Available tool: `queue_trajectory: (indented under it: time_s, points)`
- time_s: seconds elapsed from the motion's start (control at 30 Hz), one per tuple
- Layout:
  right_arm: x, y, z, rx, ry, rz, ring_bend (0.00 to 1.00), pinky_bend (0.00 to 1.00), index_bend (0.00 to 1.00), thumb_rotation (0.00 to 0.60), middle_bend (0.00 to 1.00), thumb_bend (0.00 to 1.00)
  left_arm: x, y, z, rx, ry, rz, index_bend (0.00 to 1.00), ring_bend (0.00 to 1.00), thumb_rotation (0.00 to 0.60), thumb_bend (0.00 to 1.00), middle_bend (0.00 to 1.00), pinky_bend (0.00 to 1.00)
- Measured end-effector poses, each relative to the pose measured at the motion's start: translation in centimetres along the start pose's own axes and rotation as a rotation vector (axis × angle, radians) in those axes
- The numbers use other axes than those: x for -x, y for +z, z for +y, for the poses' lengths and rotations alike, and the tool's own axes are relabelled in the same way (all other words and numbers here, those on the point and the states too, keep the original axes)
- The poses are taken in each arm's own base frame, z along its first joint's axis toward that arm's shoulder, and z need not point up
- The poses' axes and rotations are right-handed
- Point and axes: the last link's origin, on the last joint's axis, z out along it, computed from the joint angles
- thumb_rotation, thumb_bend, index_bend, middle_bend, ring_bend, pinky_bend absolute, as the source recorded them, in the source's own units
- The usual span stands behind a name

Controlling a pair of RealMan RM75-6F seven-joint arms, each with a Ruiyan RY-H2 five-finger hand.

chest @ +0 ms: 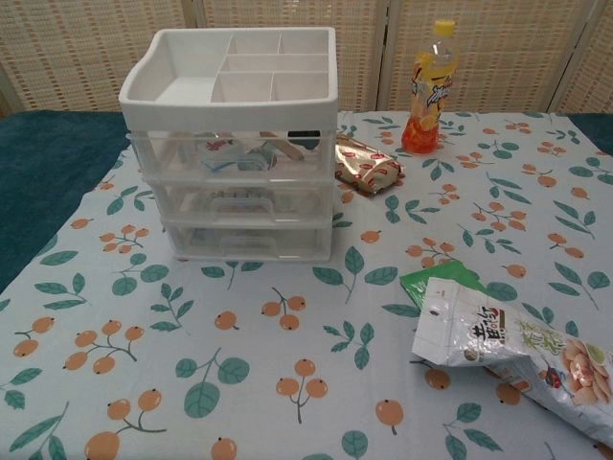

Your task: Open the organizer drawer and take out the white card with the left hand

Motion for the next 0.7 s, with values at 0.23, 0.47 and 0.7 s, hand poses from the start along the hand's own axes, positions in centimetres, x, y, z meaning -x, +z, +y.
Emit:
queue_trajectory:
  time_s: [0.23,0.47,0.7]
  points:
    - [-0.2,-0.1,-0.1,-0.004,0.0,0.009,0.0,0.09,0.0,0.6,0.07,0.2,0.1,0.0,0.0,0.004,-0.008,0.001,0.24,0.27,0.6,0.08,0.27,0.43]
    - [-0.8,-0.3,-0.1,-0.001,0.003,0.031,0.0,0.09,0.0,0.6,0.07,0.2,0.1,0.1,-0.2,-0.001,-0.045,-0.001,0.25,0.27,0.6,0.08,0.27,0.43]
    - [-1.9,0.1,-0.3,-0.017,0.002,0.064,0.0,0.09,0.0,0.6,0.07,0.2,0.3,0.7,0.7,0.051,-0.176,-0.031,0.25,0.29,0.6,0.08,0.27,0.52]
